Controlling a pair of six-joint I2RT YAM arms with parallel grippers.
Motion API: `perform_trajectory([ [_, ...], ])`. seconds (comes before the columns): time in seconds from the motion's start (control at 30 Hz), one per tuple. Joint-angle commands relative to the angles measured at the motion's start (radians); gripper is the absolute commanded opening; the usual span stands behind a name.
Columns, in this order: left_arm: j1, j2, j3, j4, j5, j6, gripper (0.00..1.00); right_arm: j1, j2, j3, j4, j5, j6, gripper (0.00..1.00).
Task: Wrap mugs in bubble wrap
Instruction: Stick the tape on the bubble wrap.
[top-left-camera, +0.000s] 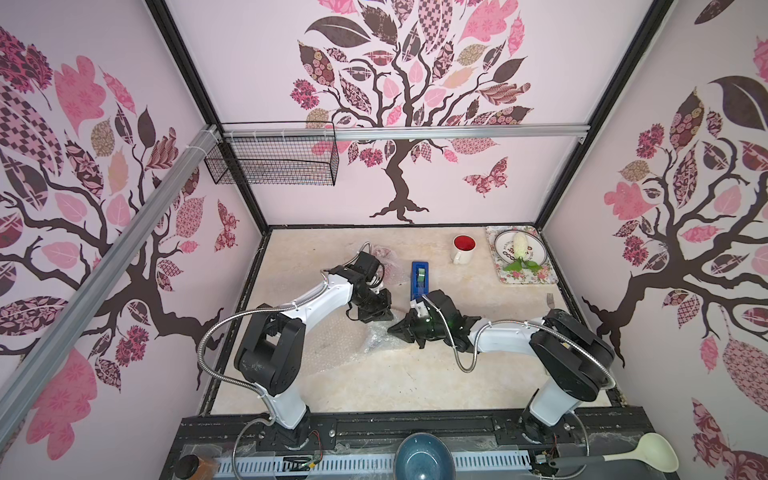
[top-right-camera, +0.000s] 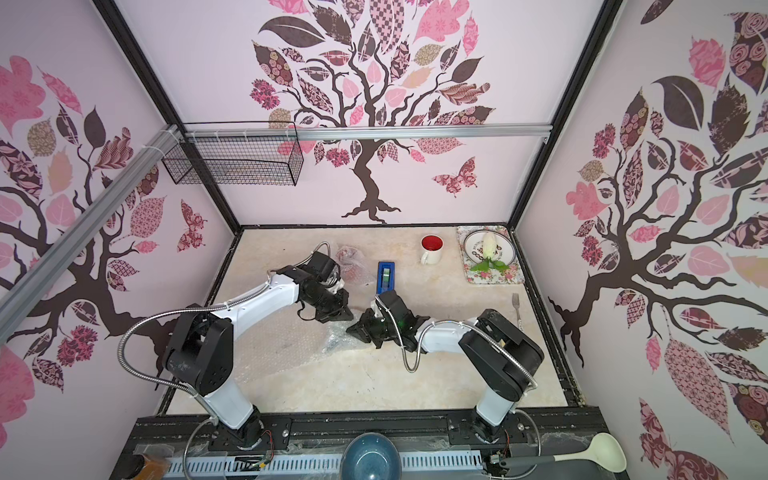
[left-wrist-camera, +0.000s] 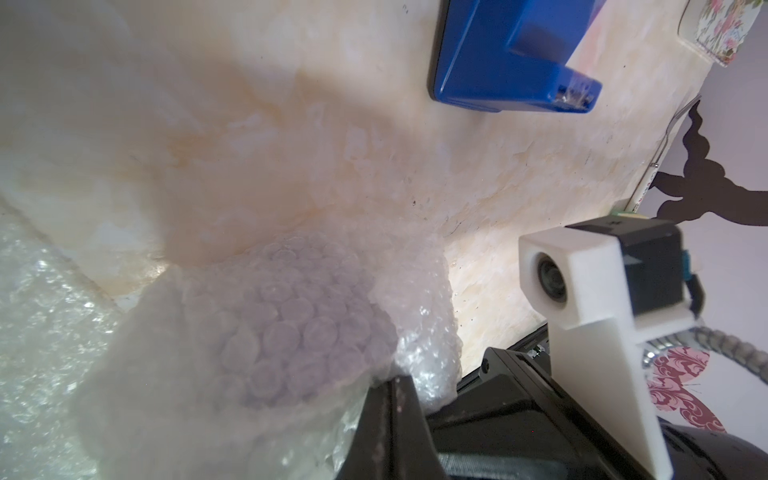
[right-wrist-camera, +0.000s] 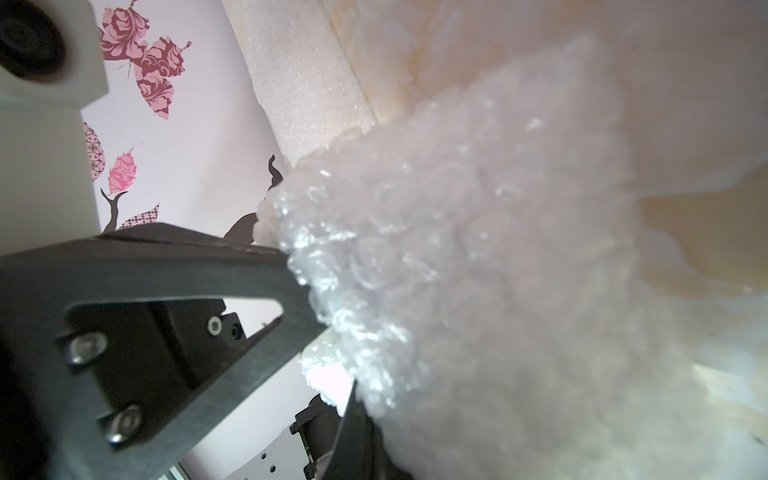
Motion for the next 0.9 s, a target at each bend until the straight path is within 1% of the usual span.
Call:
perform_trajectory([
  [0.0, 0.012, -0.002, 0.046, 0.069, -0.008, -0.012, 0.0, -0.003, -0.004, -0.009, -0.072, 0.015, 0.078, 0.0],
  [0.13, 0.012, -0.011, 0.046, 0.084, -0.015, -0.019, 0.0, -0.003, -0.002, -0.007, -0.073, 0.011, 0.075, 0.0],
  [0.3, 0.013, -0.03, 0.065, 0.105, 0.042, -0.045, 0.0, -0.004, -0.004, -0.006, -0.075, 0.011, 0.076, 0.0],
  [0.37, 0.013, -0.038, 0.064, 0.11, 0.047, -0.054, 0.0, -0.003, -0.002, -0.004, -0.076, 0.011, 0.073, 0.0],
  [0.63, 0.023, -0.011, 0.053, 0.067, -0.002, -0.033, 0.02, -0.004, 0.01, 0.01, -0.083, 0.005, 0.07, 0.0],
  [0.7, 0.031, -0.053, 0.063, 0.05, -0.014, -0.027, 0.02, -0.003, 0.007, 0.011, -0.088, 0.006, 0.069, 0.0],
  [0.8, 0.035, -0.151, 0.08, -0.002, -0.027, -0.017, 0.06, -0.003, 0.005, 0.011, -0.093, 0.008, 0.068, 0.0],
  [0.87, 0.035, -0.218, 0.039, -0.007, -0.01, -0.018, 0.06, -0.004, 0.004, 0.014, -0.099, 0.01, 0.067, 0.0],
])
